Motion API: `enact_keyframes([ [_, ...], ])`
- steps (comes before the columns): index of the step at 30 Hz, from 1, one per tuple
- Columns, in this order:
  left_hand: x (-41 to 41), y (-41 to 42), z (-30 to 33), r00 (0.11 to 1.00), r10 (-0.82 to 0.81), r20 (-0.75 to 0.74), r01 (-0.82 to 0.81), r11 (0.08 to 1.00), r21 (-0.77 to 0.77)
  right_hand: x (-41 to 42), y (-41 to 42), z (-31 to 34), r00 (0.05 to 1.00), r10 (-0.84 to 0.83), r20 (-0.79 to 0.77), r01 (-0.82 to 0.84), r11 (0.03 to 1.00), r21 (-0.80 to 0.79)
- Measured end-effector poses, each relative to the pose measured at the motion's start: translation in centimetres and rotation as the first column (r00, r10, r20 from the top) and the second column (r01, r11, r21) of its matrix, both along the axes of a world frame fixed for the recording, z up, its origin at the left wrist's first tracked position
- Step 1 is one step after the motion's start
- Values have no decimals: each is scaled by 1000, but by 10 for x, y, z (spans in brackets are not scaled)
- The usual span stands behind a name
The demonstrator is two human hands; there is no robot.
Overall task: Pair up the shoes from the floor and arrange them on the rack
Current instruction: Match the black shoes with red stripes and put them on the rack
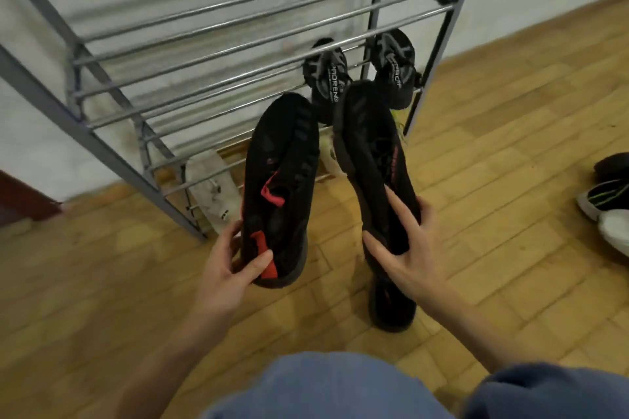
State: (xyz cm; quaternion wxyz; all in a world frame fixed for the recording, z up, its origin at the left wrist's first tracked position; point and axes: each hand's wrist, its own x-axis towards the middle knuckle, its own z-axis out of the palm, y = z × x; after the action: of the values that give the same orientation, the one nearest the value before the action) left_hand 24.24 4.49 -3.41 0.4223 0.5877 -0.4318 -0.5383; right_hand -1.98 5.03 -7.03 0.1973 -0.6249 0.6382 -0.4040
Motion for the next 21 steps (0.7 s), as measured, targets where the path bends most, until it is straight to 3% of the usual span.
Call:
enact_keyframes([
  [4, 19, -3, -8, 984, 162, -68, -158, 985, 65, 12, -18, 4, 976, 148, -159, -135, 987, 92],
  [9, 28, -35, 5, 959, 248, -135, -250, 968, -1, 42, -76, 30, 930, 233, -285, -221, 973, 73],
  [14, 30, -75, 7, 928, 359, -102, -367, 927, -76, 100, -151, 55, 961, 178, -209, -157, 981, 115],
  [21, 45, -114, 1, 880, 465, -96, -471, 879, -67, 155, -219, 58, 913, 114, -391, -57, 986, 154],
])
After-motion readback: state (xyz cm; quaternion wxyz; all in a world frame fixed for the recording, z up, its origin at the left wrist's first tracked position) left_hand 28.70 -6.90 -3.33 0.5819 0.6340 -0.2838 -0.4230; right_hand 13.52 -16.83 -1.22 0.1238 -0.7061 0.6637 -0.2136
